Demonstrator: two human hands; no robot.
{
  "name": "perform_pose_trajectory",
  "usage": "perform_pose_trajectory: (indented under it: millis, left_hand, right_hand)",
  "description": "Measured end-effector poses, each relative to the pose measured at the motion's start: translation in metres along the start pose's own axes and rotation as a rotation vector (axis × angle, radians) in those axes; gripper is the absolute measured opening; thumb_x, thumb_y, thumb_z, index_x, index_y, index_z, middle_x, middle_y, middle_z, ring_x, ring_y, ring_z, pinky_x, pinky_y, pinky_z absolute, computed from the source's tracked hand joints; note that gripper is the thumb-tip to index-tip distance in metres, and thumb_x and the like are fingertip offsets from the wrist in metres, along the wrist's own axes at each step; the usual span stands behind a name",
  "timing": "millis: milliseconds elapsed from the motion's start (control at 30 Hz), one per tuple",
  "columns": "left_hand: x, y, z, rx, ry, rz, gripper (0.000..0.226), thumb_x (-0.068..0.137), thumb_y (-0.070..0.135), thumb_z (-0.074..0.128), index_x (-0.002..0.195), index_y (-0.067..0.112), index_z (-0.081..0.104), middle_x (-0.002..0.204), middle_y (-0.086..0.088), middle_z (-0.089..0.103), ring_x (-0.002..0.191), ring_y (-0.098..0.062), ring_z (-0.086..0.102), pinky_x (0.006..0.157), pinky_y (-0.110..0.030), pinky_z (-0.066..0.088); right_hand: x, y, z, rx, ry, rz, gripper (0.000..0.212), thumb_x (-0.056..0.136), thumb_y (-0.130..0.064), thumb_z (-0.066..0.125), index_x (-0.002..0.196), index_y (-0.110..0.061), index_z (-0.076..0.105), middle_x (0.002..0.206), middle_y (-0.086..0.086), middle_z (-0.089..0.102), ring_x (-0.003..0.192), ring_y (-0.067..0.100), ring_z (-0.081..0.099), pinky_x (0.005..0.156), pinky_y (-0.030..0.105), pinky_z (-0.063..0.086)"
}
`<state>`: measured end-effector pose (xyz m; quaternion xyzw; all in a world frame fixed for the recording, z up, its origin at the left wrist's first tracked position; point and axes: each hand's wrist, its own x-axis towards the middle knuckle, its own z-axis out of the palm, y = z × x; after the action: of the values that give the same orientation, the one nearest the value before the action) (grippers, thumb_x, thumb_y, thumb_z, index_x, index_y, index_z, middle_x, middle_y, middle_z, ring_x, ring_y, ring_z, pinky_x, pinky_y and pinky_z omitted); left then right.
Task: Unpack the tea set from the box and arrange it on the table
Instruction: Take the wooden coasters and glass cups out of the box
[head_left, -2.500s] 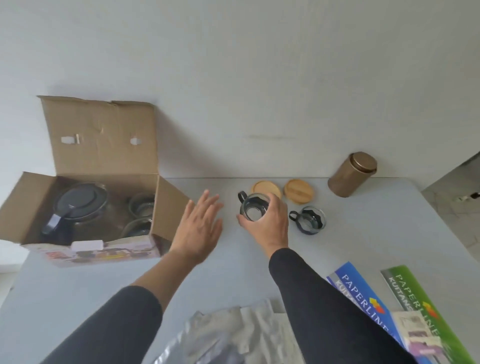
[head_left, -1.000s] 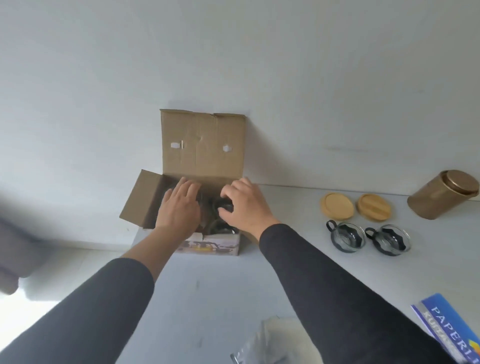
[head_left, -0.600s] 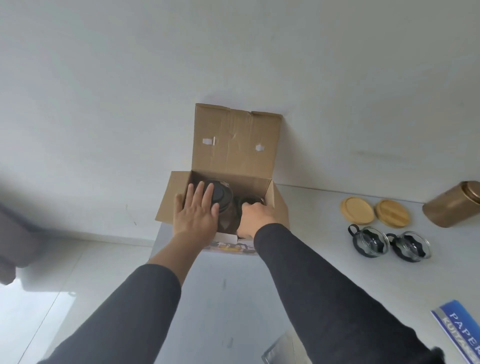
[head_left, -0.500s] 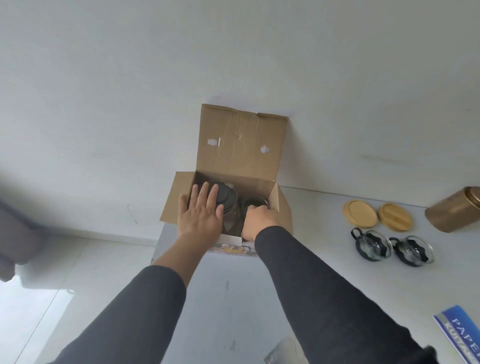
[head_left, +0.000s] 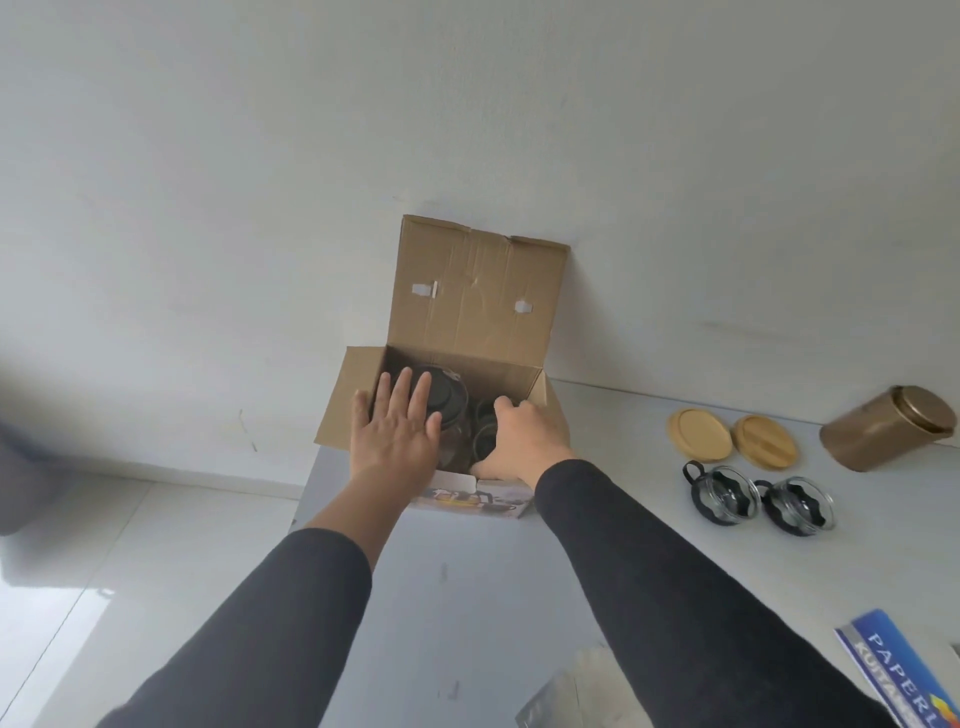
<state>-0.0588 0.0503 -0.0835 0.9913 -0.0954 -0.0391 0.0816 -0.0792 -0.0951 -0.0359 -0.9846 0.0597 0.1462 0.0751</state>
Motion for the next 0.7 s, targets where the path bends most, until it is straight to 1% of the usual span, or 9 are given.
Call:
perform_pose_trajectory:
  millis: [67, 133, 200, 267, 400, 467, 533, 633, 700]
  left_hand:
    - [-0.001, 0.000, -0.001, -0.005, -0.003, 0.001, 0.055, 0.099, 0.041, 0.007, 0.151, 0.026, -0.006, 0.160, 0.002, -0.006, 0.148, -0.021, -0.007, 0.119, -0.044, 0.000]
    - [-0.001, 0.001, -0.003, -0.009, -0.008, 0.001, 0.055, 0.100, 0.041, 0.008, 0.152, 0.025, -0.004, 0.161, 0.002, -0.004, 0.148, -0.020, -0.006, 0.119, -0.045, 0.001]
    - [-0.002, 0.003, -0.005, -0.039, 0.004, -0.016, 0.054, 0.100, 0.039, 0.011, 0.152, 0.024, 0.003, 0.161, 0.001, 0.002, 0.148, -0.020, -0.005, 0.118, -0.047, 0.004]
    - [-0.003, 0.007, -0.009, -0.086, 0.053, -0.041, 0.051, 0.101, 0.033, 0.017, 0.151, 0.021, 0.013, 0.160, 0.001, 0.009, 0.148, -0.019, -0.002, 0.117, -0.050, 0.007]
    - [-0.008, 0.036, -0.026, -0.225, 0.222, -0.046, 0.044, 0.100, 0.022, 0.024, 0.143, 0.015, 0.030, 0.157, -0.002, 0.020, 0.148, -0.020, 0.002, 0.118, -0.053, 0.006]
    - [-0.008, 0.059, -0.035, -0.246, 0.282, 0.014, 0.042, 0.100, 0.021, 0.026, 0.141, 0.014, 0.033, 0.156, -0.003, 0.023, 0.148, -0.021, 0.003, 0.118, -0.052, 0.005]
    - [-0.010, 0.088, -0.036, -0.241, 0.307, 0.104, 0.042, 0.100, 0.021, 0.027, 0.141, 0.014, 0.034, 0.155, -0.003, 0.024, 0.148, -0.020, 0.004, 0.119, -0.050, 0.006]
    - [-0.020, 0.138, -0.024, -0.233, 0.294, 0.192, 0.043, 0.099, 0.019, 0.029, 0.140, 0.014, 0.035, 0.155, -0.002, 0.025, 0.148, -0.019, 0.004, 0.119, -0.047, 0.008]
    - [-0.033, 0.173, -0.006, -0.244, 0.239, 0.226, 0.043, 0.098, 0.018, 0.032, 0.140, 0.014, 0.035, 0.155, -0.002, 0.025, 0.148, -0.018, 0.004, 0.119, -0.045, 0.009]
  right_hand:
    - [-0.006, 0.007, -0.004, 0.017, 0.075, -0.028, 0.067, 0.066, -0.045, 0.075, 0.117, -0.015, 0.044, 0.111, 0.010, 0.051, 0.102, 0.028, 0.051, 0.077, 0.035, 0.048]
    - [-0.014, 0.018, -0.009, 0.065, 0.180, -0.055, 0.069, 0.063, -0.048, 0.074, 0.118, -0.019, 0.045, 0.111, 0.007, 0.051, 0.103, 0.026, 0.049, 0.078, 0.033, 0.047]
    - [-0.024, 0.029, -0.016, 0.213, 0.277, -0.058, 0.070, 0.062, -0.048, 0.074, 0.120, -0.020, 0.047, 0.112, 0.004, 0.052, 0.103, 0.023, 0.049, 0.080, 0.030, 0.044]
    - [-0.034, 0.038, -0.024, 0.375, 0.359, -0.047, 0.069, 0.064, -0.045, 0.076, 0.123, -0.021, 0.049, 0.112, 0.002, 0.050, 0.102, 0.018, 0.048, 0.080, 0.024, 0.040]
    - [-0.058, 0.070, -0.037, 0.611, 0.529, 0.015, 0.065, 0.062, -0.038, 0.077, 0.121, -0.024, 0.053, 0.110, -0.002, 0.041, 0.093, 0.011, 0.049, 0.084, 0.019, 0.043]
    - [-0.069, 0.091, -0.035, 0.667, 0.581, 0.057, 0.067, 0.058, -0.042, 0.072, 0.121, -0.025, 0.055, 0.109, -0.003, 0.038, 0.089, 0.009, 0.050, 0.082, 0.015, 0.040]
    - [-0.079, 0.118, -0.028, 0.719, 0.624, 0.111, 0.067, 0.057, -0.044, 0.068, 0.120, -0.026, 0.057, 0.108, -0.004, 0.037, 0.091, 0.008, 0.050, 0.083, 0.012, 0.038]
    - [-0.096, 0.166, -0.011, 0.823, 0.670, 0.204, 0.060, 0.065, -0.040, 0.072, 0.122, -0.025, 0.058, 0.112, -0.005, 0.040, 0.100, 0.003, 0.044, 0.086, 0.011, 0.033]
    - [-0.109, 0.202, 0.003, 0.835, 0.670, 0.265, 0.057, 0.071, -0.037, 0.074, 0.124, -0.022, 0.058, 0.112, -0.007, 0.041, 0.105, 0.002, 0.042, 0.088, 0.009, 0.027]
